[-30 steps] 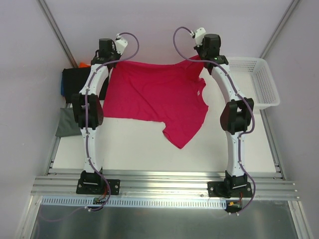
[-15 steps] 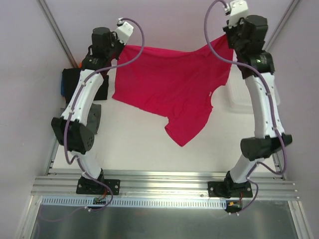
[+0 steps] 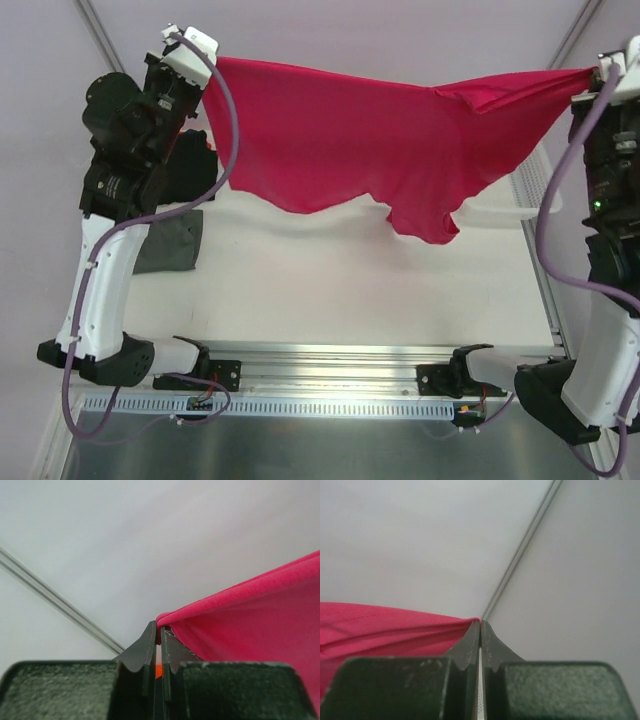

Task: Fold and stack the t-shirts
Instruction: Fold the tshirt

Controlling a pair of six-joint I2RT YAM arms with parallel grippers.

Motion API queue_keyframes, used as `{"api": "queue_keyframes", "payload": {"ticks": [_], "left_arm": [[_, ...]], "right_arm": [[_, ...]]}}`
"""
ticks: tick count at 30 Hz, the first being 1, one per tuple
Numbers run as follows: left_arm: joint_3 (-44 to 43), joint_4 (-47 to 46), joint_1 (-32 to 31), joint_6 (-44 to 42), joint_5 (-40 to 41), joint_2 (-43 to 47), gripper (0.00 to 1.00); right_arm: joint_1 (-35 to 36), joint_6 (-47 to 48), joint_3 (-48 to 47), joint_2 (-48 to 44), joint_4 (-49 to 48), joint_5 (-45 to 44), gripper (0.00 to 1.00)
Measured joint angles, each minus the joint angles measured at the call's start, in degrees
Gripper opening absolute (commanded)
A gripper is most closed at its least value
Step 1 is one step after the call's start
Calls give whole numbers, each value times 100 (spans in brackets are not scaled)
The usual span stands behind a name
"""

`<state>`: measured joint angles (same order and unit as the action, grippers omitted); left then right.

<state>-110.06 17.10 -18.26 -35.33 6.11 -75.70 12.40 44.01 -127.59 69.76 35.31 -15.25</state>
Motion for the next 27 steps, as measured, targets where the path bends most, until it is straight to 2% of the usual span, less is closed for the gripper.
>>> {"api": "queue_keyframes", "payload": {"ticks": [7,16,21,27], "left_arm": [[271,127,-90,-81,-127,656,0],[415,245,-127,-181,-417,837,0],[413,184,-120,-306,-413,420,0],[396,-2,129,-304,-448,-844,0]], "right_arm": [[-61,310,-13,-579,107,-81,1],[-116,435,-205,-540,162,68,0],[-133,546,219,-260,-289,219,1],[-160,632,632,992,-966,525,1]]}}
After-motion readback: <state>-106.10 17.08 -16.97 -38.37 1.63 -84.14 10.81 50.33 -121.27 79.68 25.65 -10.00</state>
